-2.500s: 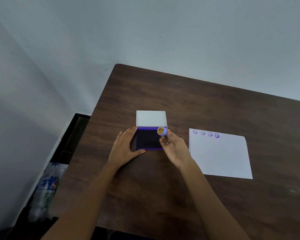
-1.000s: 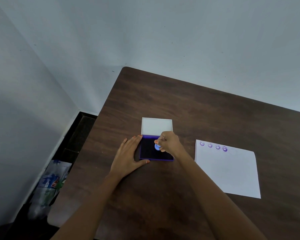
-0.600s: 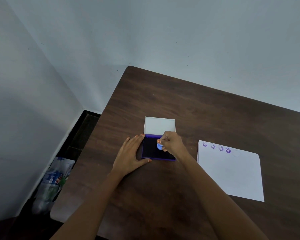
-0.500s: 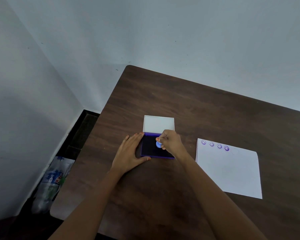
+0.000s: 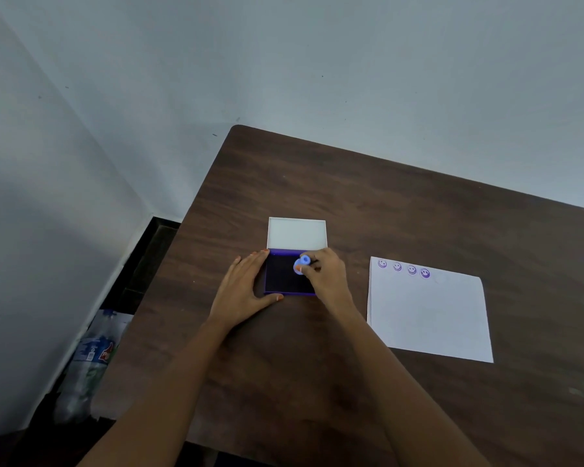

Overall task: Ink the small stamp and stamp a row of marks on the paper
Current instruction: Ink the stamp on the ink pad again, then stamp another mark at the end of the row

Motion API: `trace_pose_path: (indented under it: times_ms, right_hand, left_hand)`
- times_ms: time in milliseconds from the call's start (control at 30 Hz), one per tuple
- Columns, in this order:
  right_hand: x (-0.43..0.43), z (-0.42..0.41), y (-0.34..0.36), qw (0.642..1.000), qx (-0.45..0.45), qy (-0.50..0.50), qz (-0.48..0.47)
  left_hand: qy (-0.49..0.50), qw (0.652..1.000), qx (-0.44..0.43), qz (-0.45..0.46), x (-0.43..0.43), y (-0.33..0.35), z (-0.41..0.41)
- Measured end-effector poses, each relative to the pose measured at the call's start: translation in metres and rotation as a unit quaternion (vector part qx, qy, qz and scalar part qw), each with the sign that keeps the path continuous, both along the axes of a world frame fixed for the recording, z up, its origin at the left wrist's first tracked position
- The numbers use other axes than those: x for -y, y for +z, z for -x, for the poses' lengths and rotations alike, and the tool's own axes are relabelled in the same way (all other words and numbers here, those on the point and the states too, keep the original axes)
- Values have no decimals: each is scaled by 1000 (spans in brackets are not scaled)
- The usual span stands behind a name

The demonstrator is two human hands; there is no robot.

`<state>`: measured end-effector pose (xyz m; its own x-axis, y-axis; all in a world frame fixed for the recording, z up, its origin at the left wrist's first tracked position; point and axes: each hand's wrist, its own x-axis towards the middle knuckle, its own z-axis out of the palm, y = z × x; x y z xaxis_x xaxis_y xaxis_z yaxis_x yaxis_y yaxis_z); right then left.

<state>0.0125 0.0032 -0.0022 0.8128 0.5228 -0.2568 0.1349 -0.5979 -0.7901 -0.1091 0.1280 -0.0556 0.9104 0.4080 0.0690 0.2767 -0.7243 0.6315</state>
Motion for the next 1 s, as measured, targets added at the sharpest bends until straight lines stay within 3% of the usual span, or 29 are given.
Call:
trace_pose_path:
  times_ms: [100,167,233,333,400,567,800,1000]
  right_hand:
    - [8,-6,3,994,-31,-90,-60]
    - [17,-10,5,967,-143,-157,-140]
    - [25,-15,7,907,-282,-202,-239]
    - [39,-21,15,786,-441,-255,-350]
    - [50,-24,19,734,-485,-271,-390]
    - [75,-26,31,653,-530,-275,-466]
    - [110,-33,43,629,-531,-274,-497]
    - [145,-50,41,656,-475,-313,-496]
  left_hand:
    - [2,1000,8,13,1,2,1]
    - [3,1000,12,23,3,5,0]
    - [0,1000,3,9,7,7,-2]
    - [-7,999,-5,-36,15,8,-6]
    - [-18,997,-5,-69,24,9,-11]
    - [-43,993,-16,-111,47,13,-27]
    - [-78,987,-14,-138,90,20,-55]
    - [-130,984,-16,-121,128,15,-80]
